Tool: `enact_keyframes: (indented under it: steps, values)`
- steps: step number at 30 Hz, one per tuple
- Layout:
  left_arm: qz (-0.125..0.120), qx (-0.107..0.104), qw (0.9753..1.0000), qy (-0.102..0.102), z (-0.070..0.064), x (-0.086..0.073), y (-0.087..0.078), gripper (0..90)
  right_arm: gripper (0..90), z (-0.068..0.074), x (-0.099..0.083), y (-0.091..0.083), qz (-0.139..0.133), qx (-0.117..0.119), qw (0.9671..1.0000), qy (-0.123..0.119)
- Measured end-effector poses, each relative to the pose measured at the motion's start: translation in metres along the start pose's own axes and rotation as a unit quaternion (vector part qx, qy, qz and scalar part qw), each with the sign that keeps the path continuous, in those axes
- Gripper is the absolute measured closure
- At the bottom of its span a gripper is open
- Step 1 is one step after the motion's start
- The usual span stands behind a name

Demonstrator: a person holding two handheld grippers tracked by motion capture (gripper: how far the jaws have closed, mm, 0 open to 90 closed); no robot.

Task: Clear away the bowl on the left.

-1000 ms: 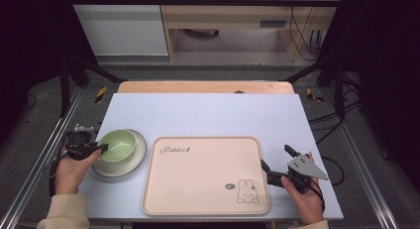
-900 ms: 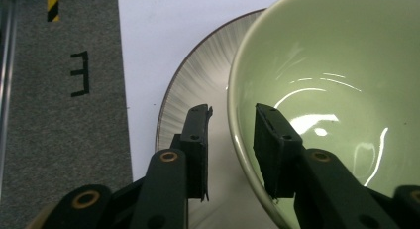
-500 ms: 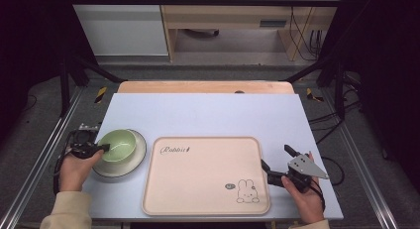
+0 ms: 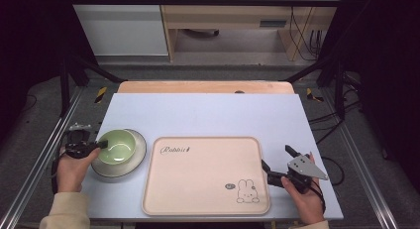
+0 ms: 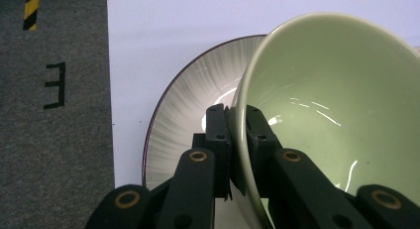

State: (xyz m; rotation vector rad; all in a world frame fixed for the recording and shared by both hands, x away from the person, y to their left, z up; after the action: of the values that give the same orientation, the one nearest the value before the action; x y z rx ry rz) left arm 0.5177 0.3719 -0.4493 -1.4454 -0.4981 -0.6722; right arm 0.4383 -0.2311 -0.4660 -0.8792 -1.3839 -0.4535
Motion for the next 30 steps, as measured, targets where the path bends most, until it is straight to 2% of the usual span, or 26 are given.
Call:
enact_keyframes:
  steps: [8, 13, 21, 27, 30]
  values:
    - [-0.024, -0.006, 0.9994, -0.025, 0.000, -0.001, -0.007, 83.1, 5.9, 0.004, 0.003, 0.005, -0.003, 0.009, 0.9999, -0.007]
    - [-0.034, -0.041, 0.9971, -0.054, -0.002, 0.000, -0.010, 83.1, 5.9, 0.004, 0.003, 0.005, -0.004, 0.012, 0.9999, -0.007]
    - [-0.037, -0.075, 0.9949, -0.056, -0.012, 0.004, -0.015, 83.0, 5.9, 0.003, 0.005, 0.002, -0.015, 0.010, 0.9998, -0.003]
    - [-0.040, -0.083, 0.9947, -0.047, -0.022, 0.007, -0.017, 82.9, 5.9, 0.003, 0.006, 0.002, -0.016, 0.013, 0.9998, -0.004]
    - [-0.044, -0.093, 0.9935, -0.049, -0.029, 0.007, -0.019, 82.9, 5.9, 0.001, 0.005, 0.002, -0.016, 0.011, 0.9998, -0.003]
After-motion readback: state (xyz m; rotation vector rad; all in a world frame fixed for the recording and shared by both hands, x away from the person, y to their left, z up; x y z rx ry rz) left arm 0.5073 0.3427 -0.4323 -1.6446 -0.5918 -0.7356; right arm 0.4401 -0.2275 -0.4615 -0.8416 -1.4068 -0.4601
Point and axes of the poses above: each handheld gripper's, and its own axes: y roughly forward along the jaws, x roughly out of its top, z roughly to its left, the point moved 3 cm from there along y, roughly forward along the jaws, and after that the axes turned 14 degrees about x, right-handed, at the moved point
